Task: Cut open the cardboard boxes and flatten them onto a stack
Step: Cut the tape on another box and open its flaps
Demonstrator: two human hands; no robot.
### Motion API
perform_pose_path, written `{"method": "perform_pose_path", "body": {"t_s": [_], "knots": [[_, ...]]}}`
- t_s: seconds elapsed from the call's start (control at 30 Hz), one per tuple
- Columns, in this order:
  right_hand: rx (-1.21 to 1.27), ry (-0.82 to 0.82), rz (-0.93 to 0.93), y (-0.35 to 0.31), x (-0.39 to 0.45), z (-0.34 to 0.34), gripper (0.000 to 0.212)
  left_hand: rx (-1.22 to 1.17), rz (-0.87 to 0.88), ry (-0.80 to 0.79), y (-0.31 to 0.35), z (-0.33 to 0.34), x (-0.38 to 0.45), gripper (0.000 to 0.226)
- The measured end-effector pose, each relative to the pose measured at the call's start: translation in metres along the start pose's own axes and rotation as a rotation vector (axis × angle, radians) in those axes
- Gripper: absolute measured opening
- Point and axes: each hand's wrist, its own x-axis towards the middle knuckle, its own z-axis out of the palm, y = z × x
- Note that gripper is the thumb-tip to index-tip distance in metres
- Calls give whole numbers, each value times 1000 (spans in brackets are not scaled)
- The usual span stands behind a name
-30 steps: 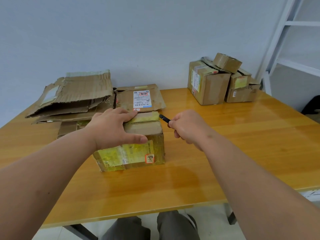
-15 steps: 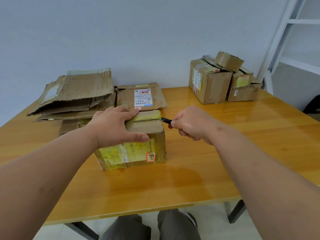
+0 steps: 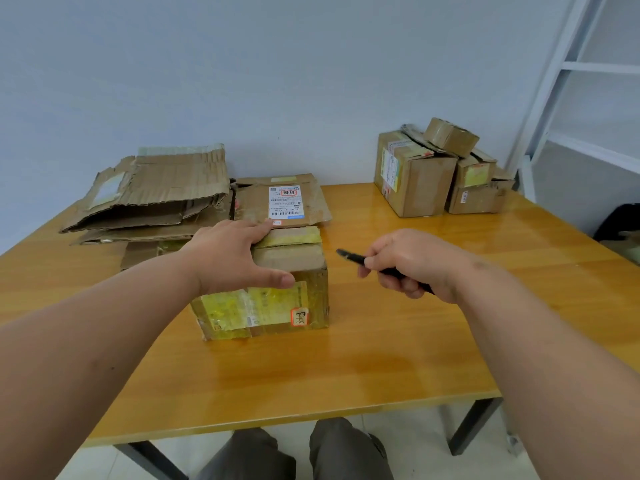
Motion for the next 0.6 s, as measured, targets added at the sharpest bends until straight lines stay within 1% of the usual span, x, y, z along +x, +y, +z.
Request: {"method": "perform_pose_path", "body": {"t_s": [0.03,0.07,0.1,0.13,0.17,0.2,0.27,0.37,0.4,0.47,0.57,0.6], "knots": [[64,73,7,0,1,0,21,-73,3,-6,0,-2,-3,133],[123,147,12,-2,2,1,22,-182,-1,-7,-1,-6,-6,127],[160,205,6,-6,3,3,22,-310,-14,3,-2,-11,-8,113],[160,245,-20,-12,3,8,21,-431,-36,21,-5,-16,-10,95],[120,270,-67,-18,3,13,22,-505,-58,38,-8,-20,-12,79],[48,287,-129,-25,5,20,23,-503,-69,45,-12,-23,-13,68],[-135,295,-245,-38,8,36,25,-399,-88,18,-20,-25,-15,59],[-423,322,-282,-48,16,58,22,-389,-118,1,-27,-22,-16,53],[-487,335,-284,-48,18,63,26,-389,-115,17,-28,-21,-16,51],[-512,353,-289,-46,21,68,31,-355,-106,63,-29,-18,-16,46],[-512,366,-289,-44,20,69,24,-214,-82,126,-30,-13,-14,38],[-504,369,-288,-43,20,69,25,-159,-70,136,-31,-12,-14,37]]}}
